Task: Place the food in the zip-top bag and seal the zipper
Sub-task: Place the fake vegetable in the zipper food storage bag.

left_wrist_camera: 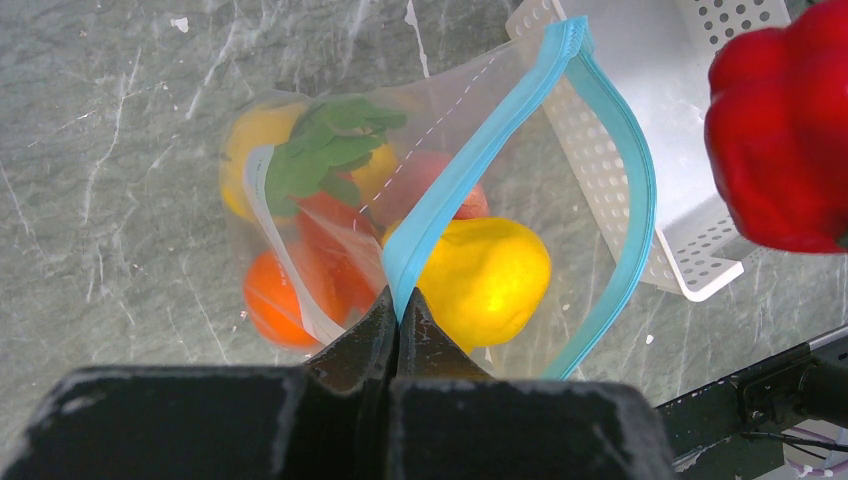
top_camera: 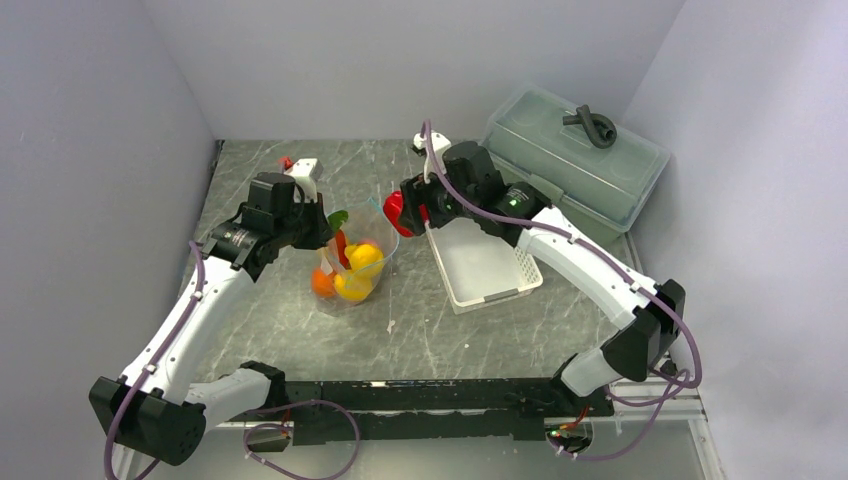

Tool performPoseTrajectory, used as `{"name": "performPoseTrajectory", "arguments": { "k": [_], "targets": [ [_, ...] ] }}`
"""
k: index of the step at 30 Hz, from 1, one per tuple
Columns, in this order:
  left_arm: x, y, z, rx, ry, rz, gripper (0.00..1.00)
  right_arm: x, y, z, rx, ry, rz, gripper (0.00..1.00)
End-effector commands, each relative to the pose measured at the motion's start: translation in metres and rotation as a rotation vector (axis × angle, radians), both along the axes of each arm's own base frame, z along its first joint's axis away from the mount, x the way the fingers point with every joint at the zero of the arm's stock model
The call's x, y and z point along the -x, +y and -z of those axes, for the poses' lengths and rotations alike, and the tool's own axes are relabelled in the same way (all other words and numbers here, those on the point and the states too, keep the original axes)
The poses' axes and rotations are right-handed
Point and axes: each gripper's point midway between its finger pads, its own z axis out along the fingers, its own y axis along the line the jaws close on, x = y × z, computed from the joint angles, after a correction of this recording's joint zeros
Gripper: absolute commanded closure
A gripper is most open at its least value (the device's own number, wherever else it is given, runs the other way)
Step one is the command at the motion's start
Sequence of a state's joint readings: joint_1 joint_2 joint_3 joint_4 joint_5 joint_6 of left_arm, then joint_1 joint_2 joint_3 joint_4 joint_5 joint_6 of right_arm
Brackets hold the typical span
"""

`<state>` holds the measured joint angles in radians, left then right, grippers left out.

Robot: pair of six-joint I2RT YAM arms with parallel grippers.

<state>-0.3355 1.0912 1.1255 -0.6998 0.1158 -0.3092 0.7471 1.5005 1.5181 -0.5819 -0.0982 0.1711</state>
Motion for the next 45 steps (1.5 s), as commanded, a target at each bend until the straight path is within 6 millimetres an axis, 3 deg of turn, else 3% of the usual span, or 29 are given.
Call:
{"name": "performPoseTrajectory", "arguments": {
  "k": [1, 8, 17, 25, 39, 45],
  "targets": [
    [-0.003, -0.003, -0.01, 0.022, -0.039, 0.008, 1.0, 0.017, 0.024, -0.054, -0.156, -0.071, -0.121, 1.0],
    [-0.003, -0.004, -0.01, 0.024, -0.039, 0.009, 1.0, 0.028, 0.057, -0.05, -0.199, -0.007, -0.189, 1.0],
    [-0.002, -0.004, -0.012, 0.026, -0.043, 0.01, 1.0, 0.031, 0.089, -0.029, -0.175, 0.068, -0.219, 1.0],
    [-0.001, -0.005, -0.014, 0.033, -0.05, 0.015, 1.0, 0.025, 0.107, 0.002, -0.141, 0.143, -0.191, 1.0],
    [0.0, -0.008, -0.014, 0.041, -0.047, 0.031, 1.0, 0.0, 0.124, 0.027, -0.174, 0.263, -0.008, 1.0],
    [0.0, -0.008, -0.014, 0.042, -0.047, 0.032, 1.0, 0.0, 0.132, 0.041, -0.228, 0.336, 0.038, 1.0]
  ]
}}
